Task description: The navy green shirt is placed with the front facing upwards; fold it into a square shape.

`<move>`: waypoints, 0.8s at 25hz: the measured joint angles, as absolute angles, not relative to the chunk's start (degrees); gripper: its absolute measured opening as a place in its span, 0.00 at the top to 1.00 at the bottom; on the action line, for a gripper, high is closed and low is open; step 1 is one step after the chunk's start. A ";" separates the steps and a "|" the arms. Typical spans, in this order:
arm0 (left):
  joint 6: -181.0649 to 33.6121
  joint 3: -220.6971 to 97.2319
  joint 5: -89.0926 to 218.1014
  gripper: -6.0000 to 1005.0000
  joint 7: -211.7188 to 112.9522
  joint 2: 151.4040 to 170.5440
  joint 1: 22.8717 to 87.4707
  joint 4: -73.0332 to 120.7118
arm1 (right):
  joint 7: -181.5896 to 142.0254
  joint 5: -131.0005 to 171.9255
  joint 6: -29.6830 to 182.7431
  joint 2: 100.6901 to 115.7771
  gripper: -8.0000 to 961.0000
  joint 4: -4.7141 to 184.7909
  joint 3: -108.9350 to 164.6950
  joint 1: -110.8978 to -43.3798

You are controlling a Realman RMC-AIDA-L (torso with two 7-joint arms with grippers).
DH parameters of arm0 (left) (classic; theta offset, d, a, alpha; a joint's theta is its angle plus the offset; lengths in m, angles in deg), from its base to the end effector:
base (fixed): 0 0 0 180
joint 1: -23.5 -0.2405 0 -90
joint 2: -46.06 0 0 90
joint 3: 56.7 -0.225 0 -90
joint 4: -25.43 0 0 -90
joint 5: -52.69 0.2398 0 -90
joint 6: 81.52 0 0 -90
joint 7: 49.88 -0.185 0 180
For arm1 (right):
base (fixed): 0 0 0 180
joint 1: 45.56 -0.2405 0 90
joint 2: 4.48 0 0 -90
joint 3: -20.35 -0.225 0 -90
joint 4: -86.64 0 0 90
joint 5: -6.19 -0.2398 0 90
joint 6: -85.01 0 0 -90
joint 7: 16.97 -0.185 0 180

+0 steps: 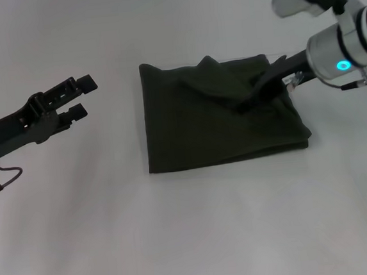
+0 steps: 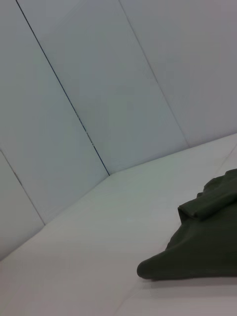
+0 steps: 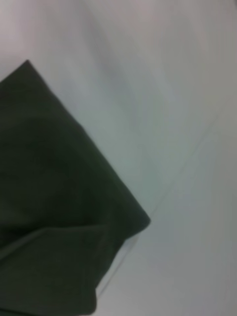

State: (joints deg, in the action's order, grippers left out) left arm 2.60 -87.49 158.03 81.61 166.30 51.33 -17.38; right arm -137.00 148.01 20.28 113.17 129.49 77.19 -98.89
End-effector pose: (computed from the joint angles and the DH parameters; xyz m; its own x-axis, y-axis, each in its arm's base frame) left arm -0.2507 0.3858 0.0404 -0.0438 0.7257 0.6867 0.9031 -0.2651 0.3378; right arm 0.1580 0.4757 -0.0322 0.8733 -0.4835 -0.0601 -0.4579 -0.7724 -0.4401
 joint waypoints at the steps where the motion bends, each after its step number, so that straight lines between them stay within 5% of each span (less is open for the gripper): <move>1: 2.60 -87.49 158.02 0.06 81.61 166.32 51.38 -17.37 | -137.55 148.76 21.53 113.47 0.10 129.21 78.07 -99.03; 6: 2.41 -87.43 157.98 0.05 81.58 166.74 51.69 -17.37 | -142.32 155.24 28.80 115.14 0.10 128.19 82.38 -99.36; 20: 0.73 -87.37 157.89 0.06 81.20 167.05 52.40 -16.02 | -151.88 161.90 42.51 115.42 0.10 122.71 89.05 -100.32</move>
